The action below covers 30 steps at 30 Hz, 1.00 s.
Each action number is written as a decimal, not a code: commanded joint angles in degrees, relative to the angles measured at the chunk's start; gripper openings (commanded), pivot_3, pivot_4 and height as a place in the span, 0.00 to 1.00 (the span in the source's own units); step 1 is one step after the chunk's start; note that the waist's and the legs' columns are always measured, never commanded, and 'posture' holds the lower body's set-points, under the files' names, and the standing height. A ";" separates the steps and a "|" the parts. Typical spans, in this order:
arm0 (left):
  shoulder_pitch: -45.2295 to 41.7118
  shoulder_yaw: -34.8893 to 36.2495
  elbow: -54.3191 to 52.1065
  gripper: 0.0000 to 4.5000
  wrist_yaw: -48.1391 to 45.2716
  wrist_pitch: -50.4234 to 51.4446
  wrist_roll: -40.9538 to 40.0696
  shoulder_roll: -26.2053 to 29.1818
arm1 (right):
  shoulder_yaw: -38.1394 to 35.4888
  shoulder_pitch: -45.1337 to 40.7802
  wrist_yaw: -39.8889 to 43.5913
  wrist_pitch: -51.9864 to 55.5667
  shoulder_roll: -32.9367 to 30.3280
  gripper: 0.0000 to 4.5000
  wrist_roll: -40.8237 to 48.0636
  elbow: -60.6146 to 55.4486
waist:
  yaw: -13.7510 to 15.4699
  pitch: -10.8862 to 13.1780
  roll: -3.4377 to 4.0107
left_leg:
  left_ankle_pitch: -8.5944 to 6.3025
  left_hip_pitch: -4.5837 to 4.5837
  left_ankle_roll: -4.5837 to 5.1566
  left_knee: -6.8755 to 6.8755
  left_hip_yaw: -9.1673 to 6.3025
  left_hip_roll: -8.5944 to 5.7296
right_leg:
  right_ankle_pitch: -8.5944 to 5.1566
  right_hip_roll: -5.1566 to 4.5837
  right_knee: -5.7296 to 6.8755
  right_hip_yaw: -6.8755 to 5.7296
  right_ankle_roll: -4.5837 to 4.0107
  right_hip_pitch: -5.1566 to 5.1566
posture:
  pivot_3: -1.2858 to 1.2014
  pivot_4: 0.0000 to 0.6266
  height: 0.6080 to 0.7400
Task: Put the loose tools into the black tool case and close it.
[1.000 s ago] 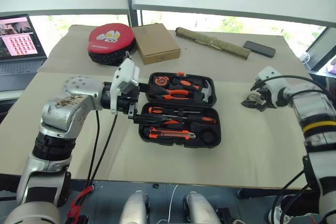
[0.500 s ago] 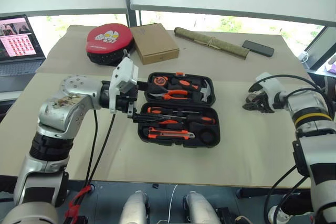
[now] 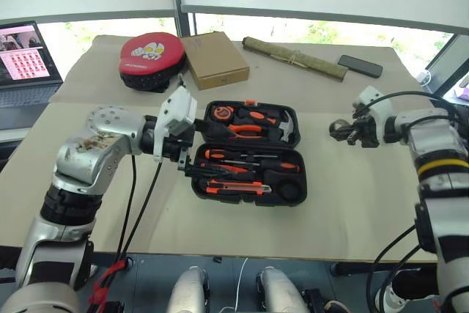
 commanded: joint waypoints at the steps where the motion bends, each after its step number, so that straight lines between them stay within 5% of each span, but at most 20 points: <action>1: 0.72 -1.40 -0.65 1.00 -1.90 -3.40 1.93 0.69 | 1.45 9.95 4.07 12.39 -3.08 0.01 8.16 -29.84 | 0.19 0.01 0.03 | 0.00 0.00 0.00 -0.03 -0.06 0.01 | -0.01 0.01 0.02 -0.06 -0.01 0.03 | 0.52 0.24 1.00; 7: -0.07 -2.41 0.41 1.00 -3.10 -4.47 2.30 0.22 | 4.24 16.74 -1.51 18.20 -3.18 0.01 9.30 -45.88 | 0.34 0.02 0.01 | 0.00 -0.05 -0.01 0.26 -0.03 -0.02 | -0.01 -0.03 0.13 -0.07 0.00 0.04 | 0.52 0.24 1.00; 23: -1.17 -2.50 1.75 1.00 -3.29 -5.25 3.34 -0.83 | 10.77 19.84 -4.36 14.35 -7.71 0.01 6.45 -48.84 | 0.69 0.02 0.00 | 0.00 -0.04 -0.01 0.30 -0.04 -0.03 | -0.01 -0.02 0.12 -0.04 0.01 0.04 | 0.52 0.24 1.00; 30: -1.45 -2.71 3.19 1.00 -3.34 -6.40 4.08 -1.38 | 9.39 18.96 -4.49 17.33 -7.83 0.51 8.96 -52.20 | 0.74 0.02 -0.01 | 0.00 -0.04 -0.01 0.29 -0.06 -0.01 | -0.01 0.00 0.12 -0.04 0.01 0.03 | 0.52 0.24 1.00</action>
